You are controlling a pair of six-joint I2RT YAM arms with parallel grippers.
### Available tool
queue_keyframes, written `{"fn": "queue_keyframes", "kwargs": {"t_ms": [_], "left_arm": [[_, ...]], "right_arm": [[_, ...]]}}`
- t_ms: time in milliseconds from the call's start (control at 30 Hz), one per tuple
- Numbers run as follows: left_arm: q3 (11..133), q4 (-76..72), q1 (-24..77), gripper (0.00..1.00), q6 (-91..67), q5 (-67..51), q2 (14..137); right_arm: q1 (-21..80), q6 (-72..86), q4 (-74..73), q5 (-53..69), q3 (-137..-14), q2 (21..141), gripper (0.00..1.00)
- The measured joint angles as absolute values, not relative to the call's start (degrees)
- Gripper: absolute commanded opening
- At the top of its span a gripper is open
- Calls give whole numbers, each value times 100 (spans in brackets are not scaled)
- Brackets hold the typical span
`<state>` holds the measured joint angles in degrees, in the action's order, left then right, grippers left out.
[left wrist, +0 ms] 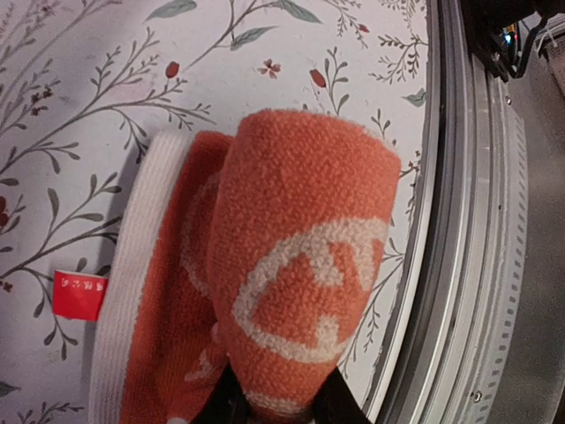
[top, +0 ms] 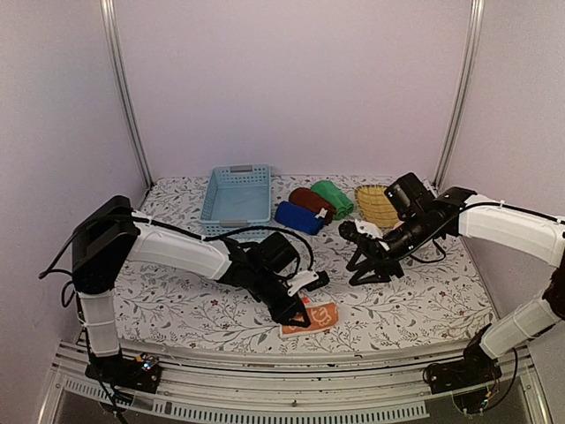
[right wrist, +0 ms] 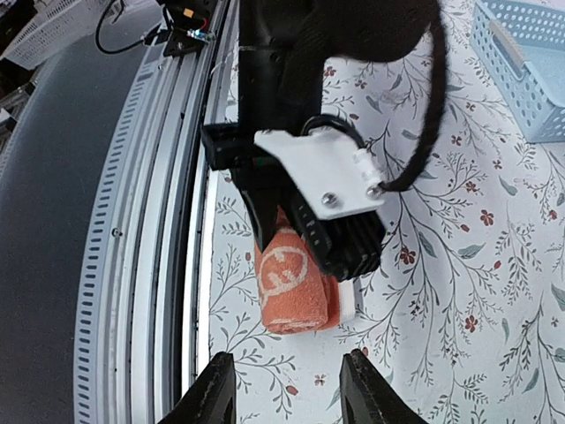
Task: Roll the towels
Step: Roll the towel at the center of the board.
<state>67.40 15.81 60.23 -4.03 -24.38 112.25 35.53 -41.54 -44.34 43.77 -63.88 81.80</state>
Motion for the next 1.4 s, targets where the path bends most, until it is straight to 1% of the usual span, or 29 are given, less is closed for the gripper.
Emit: {"fn": "queue_keyframes", "kwargs": {"t_ms": [133, 233, 367, 500, 700, 900, 933, 967, 1000, 1033, 1067, 1133, 1167, 1200, 1300, 1400], "left_arm": [[6807, 1649, 5813, 5, -587, -2965, 11332], [6834, 1730, 5760, 3, -652, -3175, 11369], [6864, 1815, 5714, 2, -742, -3385, 11413], [6888, 1865, 5697, 2, -825, -3498, 11441], [6908, 1925, 5658, 1, -917, -3656, 11472], [6917, 1925, 5612, 0, -956, -3756, 11500], [6917, 1922, 5605, 0, -961, -3785, 11504], [6917, 1922, 5596, 0, -963, -3806, 11509], [6917, 1920, 5590, 1, -967, -3822, 11511], [6917, 1920, 5586, 3, -969, -3828, 11511], [6917, 1920, 5583, 8, -972, -3833, 11511], [6899, 1916, 5568, 22, -963, -3857, 11511], [6877, 1896, 5555, 29, -965, -3876, 11507], [6836, 1850, 5544, 35, -976, -3879, 11487], [6543, 1614, 5535, 44, -996, -3612, 11242], [5994, 1334, 5555, 49, -1059, -2982, 10654]], "right_arm": [[4130, -4311, -3844, 3535, -5710, 8088, 44], [4593, -4381, -3527, 2978, -5360, 8101, 48], [4950, -4399, -2995, 2359, -5210, 8217, 52], [5207, -4386, -2552, 2060, -5210, 8414, 55], [5601, -4383, -2117, 1761, -5199, 8816, 56], [5730, -4399, -1975, 1656, -5196, 9231, 55], [5736, -4399, -1951, 1643, -5199, 9308, 55], [5743, -4399, -1920, 1623, -5199, 9395, 52], [5745, -4399, -1892, 1603, -5199, 9467, 47], [5747, -4390, -1861, 1590, -5201, 9559, 41], [5747, -4383, -1835, 1588, -5214, 9653, 34], [5743, -4372, -1824, 1625, -5264, 9778, 22], [5739, -4364, -1846, 1647, -5310, 9817, 20], [5736, -4355, -1887, 1688, -5356, 9843, 15], [5712, -4346, -2069, 1894, -5524, 9939, 12], [5601, -4300, -2311, 2268, -5776, 10112, 11]]}}
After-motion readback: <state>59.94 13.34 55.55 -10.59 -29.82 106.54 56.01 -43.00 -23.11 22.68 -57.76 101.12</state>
